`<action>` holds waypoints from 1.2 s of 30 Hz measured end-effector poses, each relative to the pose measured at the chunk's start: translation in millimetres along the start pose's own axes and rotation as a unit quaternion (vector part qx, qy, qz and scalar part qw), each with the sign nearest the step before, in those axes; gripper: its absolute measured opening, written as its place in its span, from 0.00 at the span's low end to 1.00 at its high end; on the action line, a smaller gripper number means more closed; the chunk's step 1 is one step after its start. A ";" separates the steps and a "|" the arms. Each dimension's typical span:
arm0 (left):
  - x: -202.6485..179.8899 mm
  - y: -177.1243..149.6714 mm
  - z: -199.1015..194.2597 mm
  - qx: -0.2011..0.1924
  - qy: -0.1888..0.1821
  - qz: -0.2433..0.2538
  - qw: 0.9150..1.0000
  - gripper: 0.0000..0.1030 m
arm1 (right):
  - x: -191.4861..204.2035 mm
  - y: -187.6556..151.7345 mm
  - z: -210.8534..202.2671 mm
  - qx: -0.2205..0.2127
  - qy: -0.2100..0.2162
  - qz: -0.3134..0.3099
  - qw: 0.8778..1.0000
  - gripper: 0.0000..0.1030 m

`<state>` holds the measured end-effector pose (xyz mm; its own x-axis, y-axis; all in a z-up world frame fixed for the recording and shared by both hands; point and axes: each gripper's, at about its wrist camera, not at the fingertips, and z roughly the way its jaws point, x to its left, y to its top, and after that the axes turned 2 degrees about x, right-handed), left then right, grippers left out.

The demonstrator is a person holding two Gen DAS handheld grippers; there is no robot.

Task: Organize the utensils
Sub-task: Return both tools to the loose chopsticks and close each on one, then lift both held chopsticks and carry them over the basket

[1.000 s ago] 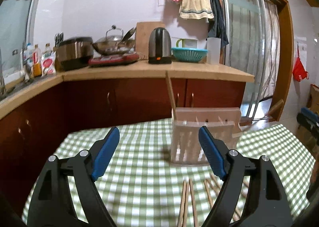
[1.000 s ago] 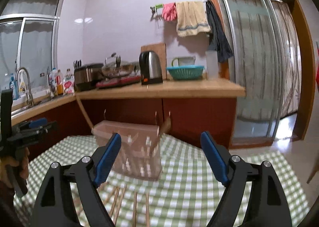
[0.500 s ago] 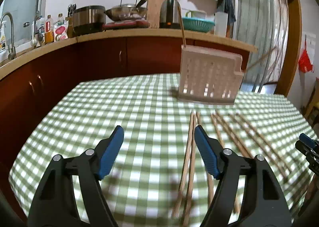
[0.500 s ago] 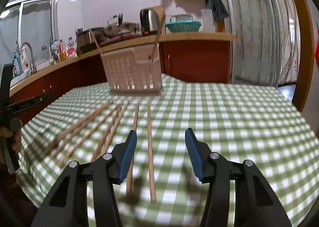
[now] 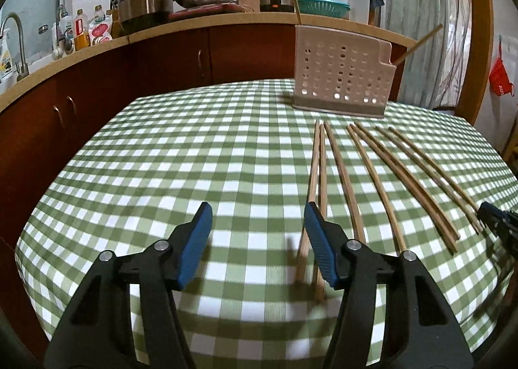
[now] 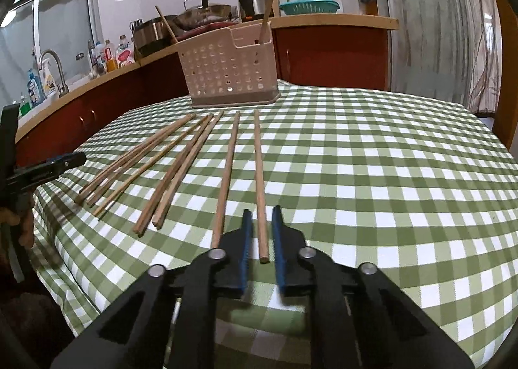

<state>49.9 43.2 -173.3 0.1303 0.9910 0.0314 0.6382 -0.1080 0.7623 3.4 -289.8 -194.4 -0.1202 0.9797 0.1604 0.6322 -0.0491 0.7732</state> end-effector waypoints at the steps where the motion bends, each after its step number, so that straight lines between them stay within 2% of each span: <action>1: -0.1 -1.5 0.3 0.003 0.000 0.001 1.000 0.53 | -1.0 0.0 -0.3 0.000 -0.002 0.002 1.000 0.07; 6: -2.0 -10.3 2.8 0.019 -0.007 0.005 1.000 0.48 | -2.2 -0.5 -0.9 0.000 -0.003 0.003 1.000 0.07; 12: -7.7 -13.6 2.9 0.026 -0.013 0.014 0.999 0.48 | -2.3 -0.7 -0.5 0.000 -0.003 0.002 1.000 0.07; 18: -13.1 -17.6 7.2 0.036 -0.017 0.023 0.999 0.43 | -2.8 -0.9 -0.6 0.000 -0.003 0.002 1.000 0.07; 25: -18.5 -23.3 10.4 0.042 -0.026 0.031 0.998 0.30 | -2.6 -0.9 -0.3 0.000 -0.003 0.003 1.000 0.07; 30: -27.9 -25.2 9.2 0.035 -0.037 0.052 0.997 0.10 | -2.8 -1.9 -2.3 -0.002 0.000 0.006 1.000 0.07; 36: -29.5 -24.2 7.0 0.029 -0.038 0.057 0.997 0.06 | -0.8 -1.7 -5.0 -0.006 0.001 0.001 1.000 0.07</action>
<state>35.9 15.9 -197.1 0.2591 0.9637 0.0650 0.6590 -0.2256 0.7175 -1.3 -291.4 -192.8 -0.1202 0.9792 0.1635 0.6234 -0.0538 0.7800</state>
